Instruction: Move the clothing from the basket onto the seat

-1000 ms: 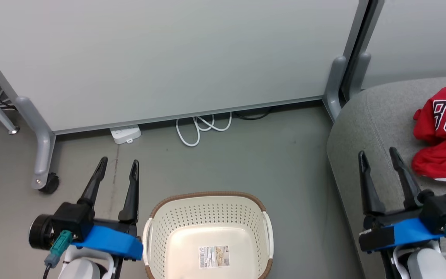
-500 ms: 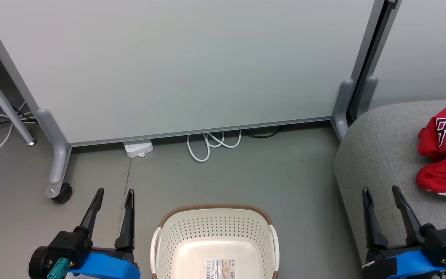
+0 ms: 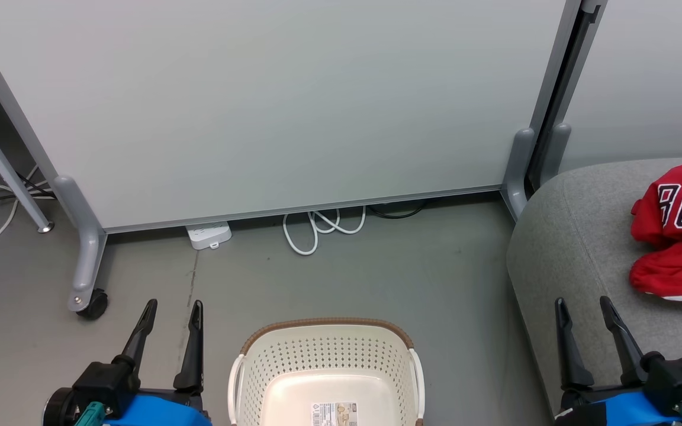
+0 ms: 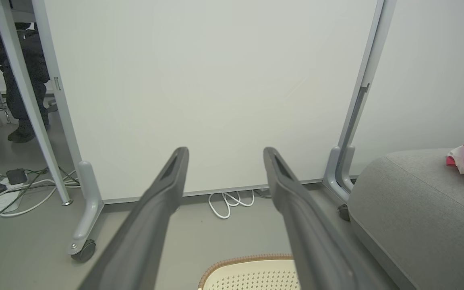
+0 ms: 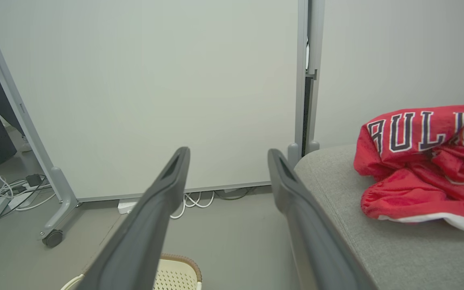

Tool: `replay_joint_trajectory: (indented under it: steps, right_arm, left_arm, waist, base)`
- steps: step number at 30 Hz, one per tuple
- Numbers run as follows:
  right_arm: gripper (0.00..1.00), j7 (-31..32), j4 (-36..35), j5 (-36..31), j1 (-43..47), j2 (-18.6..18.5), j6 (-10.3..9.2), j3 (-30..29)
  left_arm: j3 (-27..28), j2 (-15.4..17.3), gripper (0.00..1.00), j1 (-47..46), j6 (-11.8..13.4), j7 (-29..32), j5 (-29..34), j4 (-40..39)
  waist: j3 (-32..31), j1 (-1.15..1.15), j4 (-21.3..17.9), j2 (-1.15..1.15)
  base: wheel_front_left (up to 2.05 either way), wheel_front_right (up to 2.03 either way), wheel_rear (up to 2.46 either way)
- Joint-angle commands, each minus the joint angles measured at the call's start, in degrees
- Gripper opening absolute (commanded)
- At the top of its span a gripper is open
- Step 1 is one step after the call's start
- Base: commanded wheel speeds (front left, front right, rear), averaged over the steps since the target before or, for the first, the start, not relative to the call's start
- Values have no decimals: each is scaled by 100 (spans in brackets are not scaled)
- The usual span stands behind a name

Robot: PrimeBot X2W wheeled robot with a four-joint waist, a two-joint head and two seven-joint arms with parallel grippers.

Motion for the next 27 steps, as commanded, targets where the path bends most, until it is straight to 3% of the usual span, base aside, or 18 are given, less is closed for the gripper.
replay_joint_trajectory:
  steps: [1, 7, 8, 12, 27]
  right_arm:
    - [100, -3, 15, -6, 76, 36, -4, 2]
    - [100, -3, 25, -1, 61, 36, -4, 28]
    - [0, 0, 31, 4, 0, 9, 0, 20]
    - [0, 24, 237, 55, 64, 16, 0, 12]
    - [0, 456, 249, 1724, -99, 66, 0, -90]
  left_arm:
    - [33, 17, 100, 83, -5, -18, 10, 13]
    - [70, 0, 100, 67, -40, -18, 101, 44]
    - [64, -16, 0, 4, -17, 2, 69, 64]
    - [79, -50, 0, 113, -17, 55, 5, 280]
    - [264, -45, 0, 58, -34, 482, -1658, 193]
  waist:
    - [-2, 0, -1, 0]
    - [13, 0, -8, 0]
    - [11, 1, -8, 0]
    - [11, 1, -9, 0]
    - [37, 1, -30, 0]
  base:
    - [0, 0, 0]
    - [0, 0, 0]
    - [0, 0, 0]
    - [0, 0, 0]
    - [0, 0, 0]
